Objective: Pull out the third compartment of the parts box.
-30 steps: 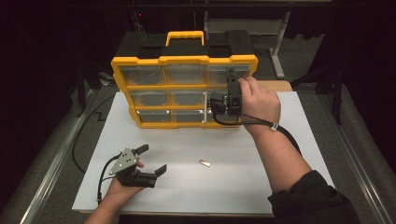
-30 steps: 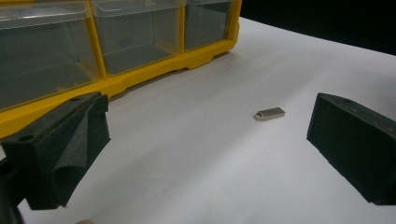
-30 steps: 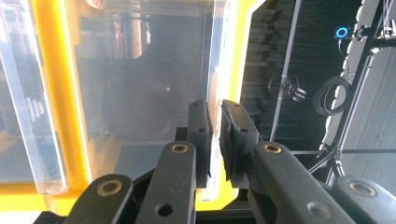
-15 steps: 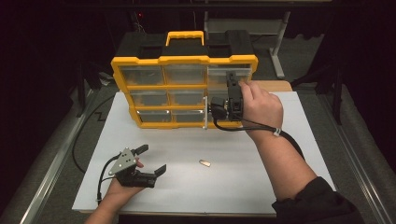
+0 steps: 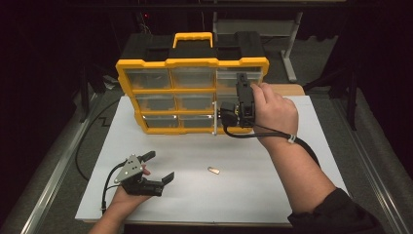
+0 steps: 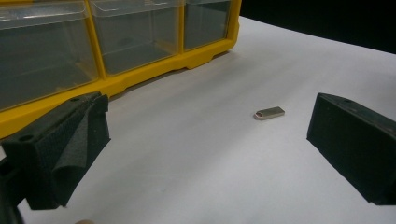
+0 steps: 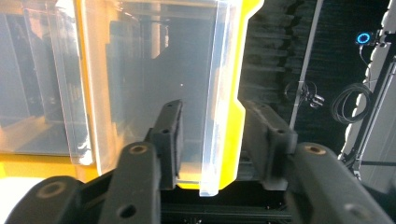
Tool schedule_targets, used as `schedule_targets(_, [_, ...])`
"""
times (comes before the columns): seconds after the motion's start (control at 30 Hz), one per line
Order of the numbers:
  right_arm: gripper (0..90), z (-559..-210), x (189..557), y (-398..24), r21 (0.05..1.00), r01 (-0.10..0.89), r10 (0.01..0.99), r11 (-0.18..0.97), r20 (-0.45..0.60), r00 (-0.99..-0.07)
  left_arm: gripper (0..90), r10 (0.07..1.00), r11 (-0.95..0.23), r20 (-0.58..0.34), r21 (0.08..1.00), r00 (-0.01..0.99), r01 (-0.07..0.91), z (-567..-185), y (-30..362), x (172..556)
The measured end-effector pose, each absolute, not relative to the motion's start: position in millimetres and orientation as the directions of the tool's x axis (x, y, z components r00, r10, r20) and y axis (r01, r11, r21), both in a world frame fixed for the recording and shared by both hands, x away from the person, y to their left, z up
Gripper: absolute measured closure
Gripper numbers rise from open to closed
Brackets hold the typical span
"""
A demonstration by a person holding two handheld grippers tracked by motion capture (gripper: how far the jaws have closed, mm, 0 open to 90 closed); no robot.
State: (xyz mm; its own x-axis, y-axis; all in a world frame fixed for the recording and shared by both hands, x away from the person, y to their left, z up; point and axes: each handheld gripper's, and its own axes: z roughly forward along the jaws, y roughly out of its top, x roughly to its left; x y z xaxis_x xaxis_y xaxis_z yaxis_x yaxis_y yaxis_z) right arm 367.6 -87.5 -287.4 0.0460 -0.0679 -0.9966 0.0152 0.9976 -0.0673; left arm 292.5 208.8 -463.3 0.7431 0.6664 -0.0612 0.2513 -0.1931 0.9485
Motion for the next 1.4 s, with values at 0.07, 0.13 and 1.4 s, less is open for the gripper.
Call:
schedule_targets(0.07, [47.9, -284, 367, -87, -0.052, 0.007, -0.052, 0.999, -0.998, 0.037, 0.2, 0.667, -0.193, -0.061, 0.948, 0.743, 0.252, -463, 209, 293])
schedule_targets(0.13, [37.2, -281, 368, -86, -0.024, 0.002, -0.024, 1.000, -0.999, 0.030, 0.2, 0.667, -0.193, -0.061, 0.948, 0.743, 0.251, -463, 209, 293])
schedule_targets(1.4, [78.9, -277, 370, -93, -0.020, 0.054, -0.019, 0.998, -1.000, -0.015, 0.2, 0.666, -0.194, -0.062, 0.948, 0.743, 0.252, -463, 209, 293])
